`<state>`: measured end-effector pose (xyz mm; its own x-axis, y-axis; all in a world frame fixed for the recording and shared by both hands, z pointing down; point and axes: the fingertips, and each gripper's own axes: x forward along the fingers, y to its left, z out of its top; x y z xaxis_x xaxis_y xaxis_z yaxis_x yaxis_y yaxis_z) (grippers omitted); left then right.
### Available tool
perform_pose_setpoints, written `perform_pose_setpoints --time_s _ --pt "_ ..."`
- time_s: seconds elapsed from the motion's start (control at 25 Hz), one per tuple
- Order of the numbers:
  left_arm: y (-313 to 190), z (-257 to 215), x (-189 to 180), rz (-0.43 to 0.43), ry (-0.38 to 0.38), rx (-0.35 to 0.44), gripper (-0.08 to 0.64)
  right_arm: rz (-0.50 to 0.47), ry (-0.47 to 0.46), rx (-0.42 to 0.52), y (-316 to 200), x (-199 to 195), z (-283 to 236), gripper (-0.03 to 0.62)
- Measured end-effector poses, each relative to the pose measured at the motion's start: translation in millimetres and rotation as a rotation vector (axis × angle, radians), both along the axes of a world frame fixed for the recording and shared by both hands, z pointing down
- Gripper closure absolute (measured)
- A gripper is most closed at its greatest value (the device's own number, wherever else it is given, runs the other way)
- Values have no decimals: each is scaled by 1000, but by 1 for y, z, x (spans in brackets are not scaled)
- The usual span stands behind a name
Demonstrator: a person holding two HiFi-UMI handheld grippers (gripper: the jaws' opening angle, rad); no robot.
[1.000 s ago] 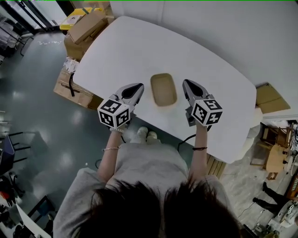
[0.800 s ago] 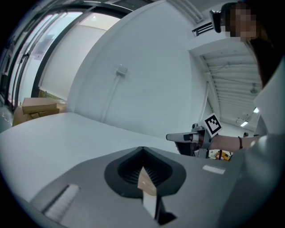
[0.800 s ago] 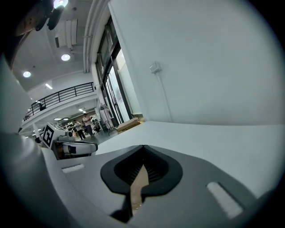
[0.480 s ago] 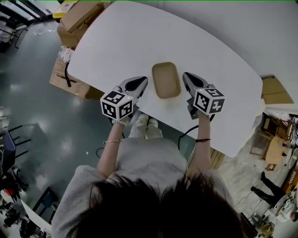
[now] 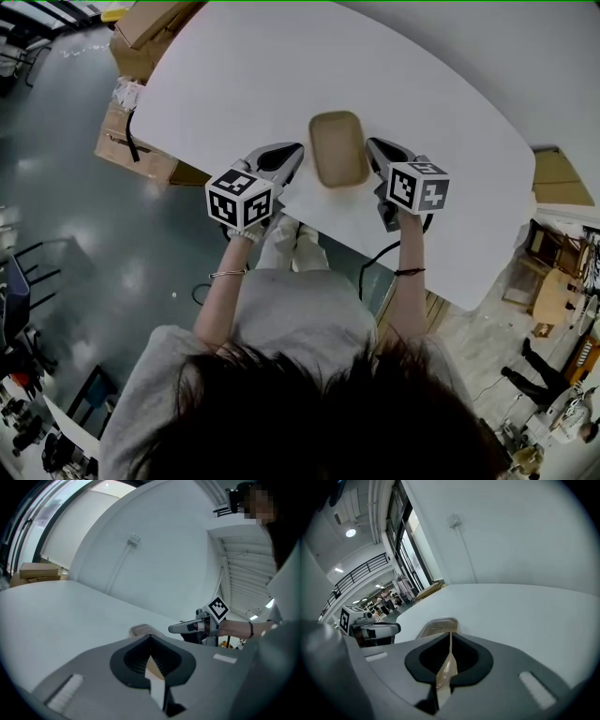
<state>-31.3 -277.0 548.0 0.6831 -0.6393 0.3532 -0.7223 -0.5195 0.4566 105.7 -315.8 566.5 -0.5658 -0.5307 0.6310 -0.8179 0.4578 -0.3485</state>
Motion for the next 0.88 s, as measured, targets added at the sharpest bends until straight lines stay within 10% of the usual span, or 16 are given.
perform_pose_setpoints --time_s 0.88 --pt "4 11 -4 -17 14 -29 569 58 39 -84 2 6 27 514"
